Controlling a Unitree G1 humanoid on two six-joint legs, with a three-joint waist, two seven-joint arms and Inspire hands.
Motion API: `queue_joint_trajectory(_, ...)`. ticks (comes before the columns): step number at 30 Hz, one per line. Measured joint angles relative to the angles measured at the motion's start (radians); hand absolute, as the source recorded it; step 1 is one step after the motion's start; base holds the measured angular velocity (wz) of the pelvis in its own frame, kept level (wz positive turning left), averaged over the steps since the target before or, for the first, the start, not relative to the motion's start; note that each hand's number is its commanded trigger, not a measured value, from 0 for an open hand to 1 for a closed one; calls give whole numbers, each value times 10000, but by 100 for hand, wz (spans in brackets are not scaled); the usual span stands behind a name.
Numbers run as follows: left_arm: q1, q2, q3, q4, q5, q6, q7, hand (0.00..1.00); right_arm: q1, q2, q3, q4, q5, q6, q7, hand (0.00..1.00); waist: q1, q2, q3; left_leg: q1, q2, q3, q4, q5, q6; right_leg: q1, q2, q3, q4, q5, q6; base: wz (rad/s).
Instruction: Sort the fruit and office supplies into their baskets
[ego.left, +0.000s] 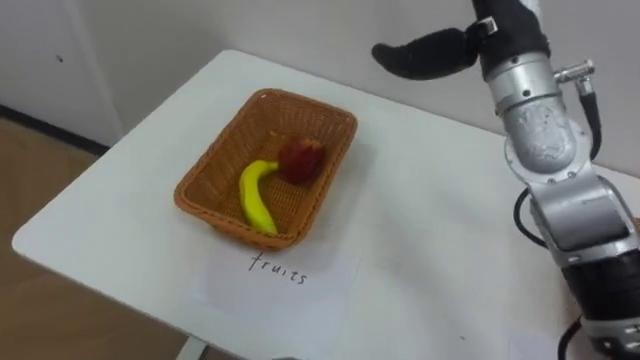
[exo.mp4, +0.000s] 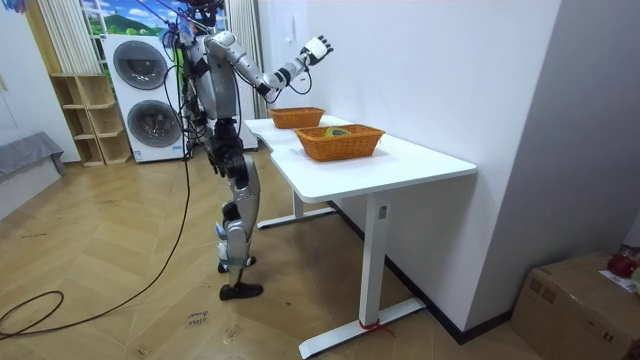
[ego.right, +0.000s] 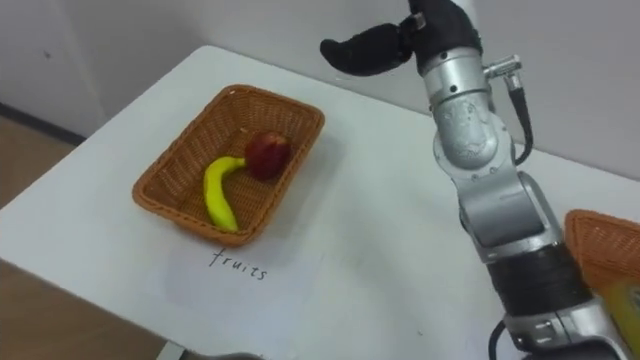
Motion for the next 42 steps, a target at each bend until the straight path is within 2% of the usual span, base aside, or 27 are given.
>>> queue_joint_trajectory(3, 99, 1, 37, 2, -14, -206, 3, 0, 194, -24, -772, -352, 55, -84, -360, 0, -411, 7, -5, 6, -7, -1, 21, 1, 1, -5, -2, -2, 18, 4, -6, 0)
queue_joint_trajectory(5, 104, 6, 100, 34, -81, -240, 3, 0, 303, -219, -1180, -475, 156, -135, -581, 0, -549, 12, -1, 5, 1, 25, 33, 0, 3, -24, -4, -8, 39, 9, -11, -5)
queue_joint_trajectory(6, 101, -11, 214, 86, -73, -282, 2, 0, 320, -317, -1452, -479, 156, -194, -626, 0, -665, 23, 2, 25, 26, 107, 31, -5, 8, -56, -5, 22, 88, 9, -11, -19)
queue_joint_trajectory(9, 108, -18, 371, 371, -77, -358, -6, 0, 539, -408, -2010, -636, 305, -317, -858, 0, -724, 150, -7, 93, 148, 465, 28, -73, 0, -145, 63, 264, 122, 70, -71, -30)
queue_joint_trajectory(10, 196, -23, 371, 389, -79, -369, -6, 0, 721, -429, -2192, -744, 438, -336, -903, 0, -836, 141, -47, 115, 158, 507, 18, -78, -3, -143, 69, 278, 122, 79, -75, -22)
queue_joint_trajectory(14, 256, -74, 377, 526, -77, -398, 18, 0, 1179, -456, -2828, -912, 1468, -478, -1290, 0, -1099, 144, -78, 174, 212, 733, -44, -83, -11, -215, 140, 635, 125, 91, -94, -19)
queue_joint_trajectory(17, 331, -64, 486, 525, -75, -508, 214, 0, 1470, -664, -3231, -1035, 2118, -507, -1644, 0, -1327, 60, -119, 173, 309, 956, -92, -98, -43, -327, 219, 810, 129, 153, -155, -22)
queue_joint_trajectory(20, 448, -71, 512, 525, -95, -686, 346, 0, 1824, -918, -3722, -1056, 3149, -715, -1996, 0, -1640, 1, -106, 183, 336, 1044, -37, -121, -67, -326, 253, 922, 125, 160, -166, -9)
queue_joint_trajectory(23, 462, -76, 572, 525, -102, -828, 363, 0, 2172, -943, -4375, -1056, 4162, -833, -2356, 0, -1812, 3, -52, 183, 369, 1153, -34, -187, -76, -346, 293, 1056, 125, 169, -169, -13)
queue_joint_trajectory(28, 630, -85, 583, 519, -100, -837, 409, 0, 3378, -942, -5343, -1010, 5750, -860, -2680, 0, -2254, 19, -40, 171, 452, 1264, 31, -295, -97, -388, 343, 1058, 131, 181, -182, -7)
queue_joint_trajectory(33, 696, -104, 588, 517, -101, -785, 483, 0, 4030, -941, -5903, -906, 6694, -844, -2999, 0, -2539, 176, -34, 289, 481, 1435, -15, -298, -108, -391, 377, 1150, 124, 184, -187, -10)
queue_joint_trajectory(36, 761, -115, 592, 517, -103, -788, 499, 0, 4048, -942, -6001, -824, 6958, -847, -3330, 0, -2637, 240, -13, 369, 500, 1603, -112, -301, -111, -409, 411, 1358, 121, 184, -188, -15)
queue_joint_trajectory(37, 738, -106, 593, 508, -119, -799, 509, 0, 4072, -942, -6136, -669, 6973, -878, -3352, 0, -2787, 244, -8, 370, 500, 1603, -115, -302, -111, -410, 411, 1358, 116, 184, -187, 0)
queue_joint_trajectory(39, 708, -104, 602, 507, -155, -798, 516, 0, 4131, -942, -6390, -286, 7215, -885, -3498, 0, -2868, 214, -7, 373, 500, 1603, -112, -305, -114, -415, 413, 1369, 110, 184, -188, 0)
queue_joint_trajectory(42, 635, -107, 622, 506, -298, -790, 523, 0, 4512, -941, -6898, 133, 7824, -882, -4081, 0, -2864, 174, -16, 341, 510, 1647, -128, -310, -118, -496, 428, 1465, 129, 184, -188, -6)
